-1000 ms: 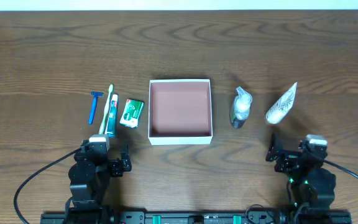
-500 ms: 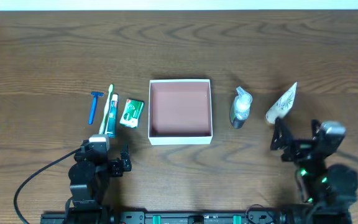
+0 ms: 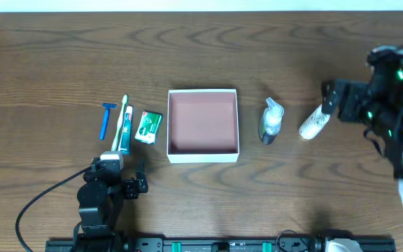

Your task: Pack container

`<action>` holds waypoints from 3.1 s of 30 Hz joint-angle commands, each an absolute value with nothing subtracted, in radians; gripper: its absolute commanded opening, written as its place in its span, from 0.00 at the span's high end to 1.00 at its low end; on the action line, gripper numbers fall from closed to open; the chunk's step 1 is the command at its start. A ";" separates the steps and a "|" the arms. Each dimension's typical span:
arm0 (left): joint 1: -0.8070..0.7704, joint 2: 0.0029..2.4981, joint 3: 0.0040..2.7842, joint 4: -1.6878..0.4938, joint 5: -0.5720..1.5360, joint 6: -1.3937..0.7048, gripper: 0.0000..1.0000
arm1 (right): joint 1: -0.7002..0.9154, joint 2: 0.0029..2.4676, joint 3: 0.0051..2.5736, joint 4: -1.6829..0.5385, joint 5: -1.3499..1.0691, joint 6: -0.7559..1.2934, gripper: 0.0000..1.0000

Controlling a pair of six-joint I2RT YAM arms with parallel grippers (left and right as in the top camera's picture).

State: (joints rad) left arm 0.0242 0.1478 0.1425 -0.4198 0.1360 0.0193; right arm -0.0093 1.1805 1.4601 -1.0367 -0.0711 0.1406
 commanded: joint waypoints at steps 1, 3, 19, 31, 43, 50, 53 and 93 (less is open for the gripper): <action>0.021 0.141 0.123 -0.424 0.149 0.010 0.02 | -0.015 1.290 1.473 -1.045 -0.029 0.122 0.01; 0.021 0.141 0.123 -0.424 0.149 0.011 0.02 | -0.021 1.361 1.473 -1.052 -0.026 0.189 0.01; 0.021 0.141 0.123 -0.424 0.149 0.010 0.02 | -0.014 1.588 1.472 -1.183 -0.001 0.442 0.39; 0.021 0.141 0.123 -0.424 0.149 0.010 0.02 | 0.003 1.602 1.457 -1.190 0.034 0.456 0.96; 0.021 0.141 0.123 -0.424 0.149 0.010 0.02 | 0.094 1.385 1.726 -1.250 0.064 0.386 0.99; 0.021 0.141 0.123 -0.424 0.149 0.010 0.02 | 0.333 1.300 1.844 -1.149 0.055 0.353 0.99; 0.021 0.141 0.123 -0.424 0.149 0.010 0.02 | 0.439 1.335 1.843 -1.128 0.056 0.404 0.99; 0.021 0.141 0.123 -0.424 0.149 0.010 0.02 | 0.601 1.895 1.845 -1.061 0.157 0.456 0.64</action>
